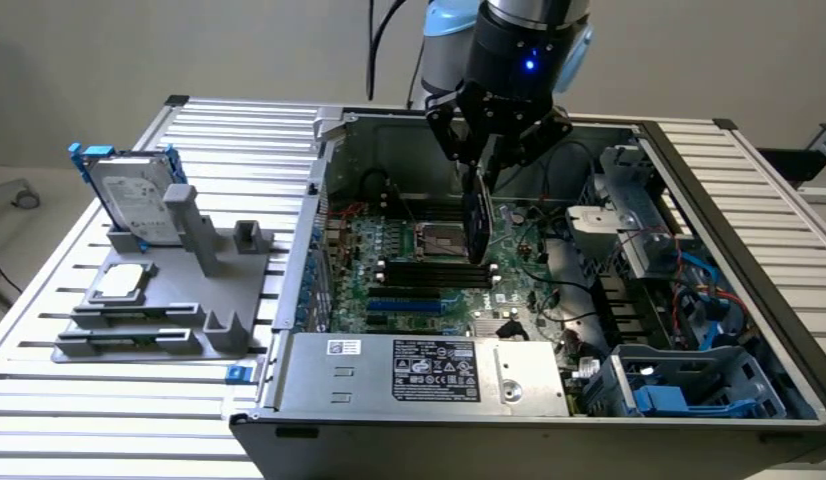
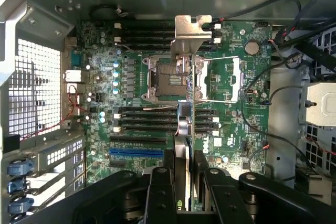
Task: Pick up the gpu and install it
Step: 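Insert the gpu into the slot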
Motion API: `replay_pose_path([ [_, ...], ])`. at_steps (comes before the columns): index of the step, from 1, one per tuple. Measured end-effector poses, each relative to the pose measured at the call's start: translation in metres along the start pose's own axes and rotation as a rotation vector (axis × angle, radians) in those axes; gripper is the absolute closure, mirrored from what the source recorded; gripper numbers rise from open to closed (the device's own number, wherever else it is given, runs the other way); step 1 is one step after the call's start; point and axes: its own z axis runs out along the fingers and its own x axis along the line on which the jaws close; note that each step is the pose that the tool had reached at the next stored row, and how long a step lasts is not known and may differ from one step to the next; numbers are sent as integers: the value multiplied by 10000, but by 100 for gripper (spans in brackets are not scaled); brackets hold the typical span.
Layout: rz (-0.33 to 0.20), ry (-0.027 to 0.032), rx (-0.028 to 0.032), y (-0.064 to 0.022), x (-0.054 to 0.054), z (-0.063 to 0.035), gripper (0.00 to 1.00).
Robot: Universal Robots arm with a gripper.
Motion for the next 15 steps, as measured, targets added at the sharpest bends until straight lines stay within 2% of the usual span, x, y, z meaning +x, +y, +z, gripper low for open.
replay_pose_path([
  [11, 0, 1, 2, 0, 0, 1, 73],
  [15, -590, 32, 36, -1, 0, 15, 73],
])
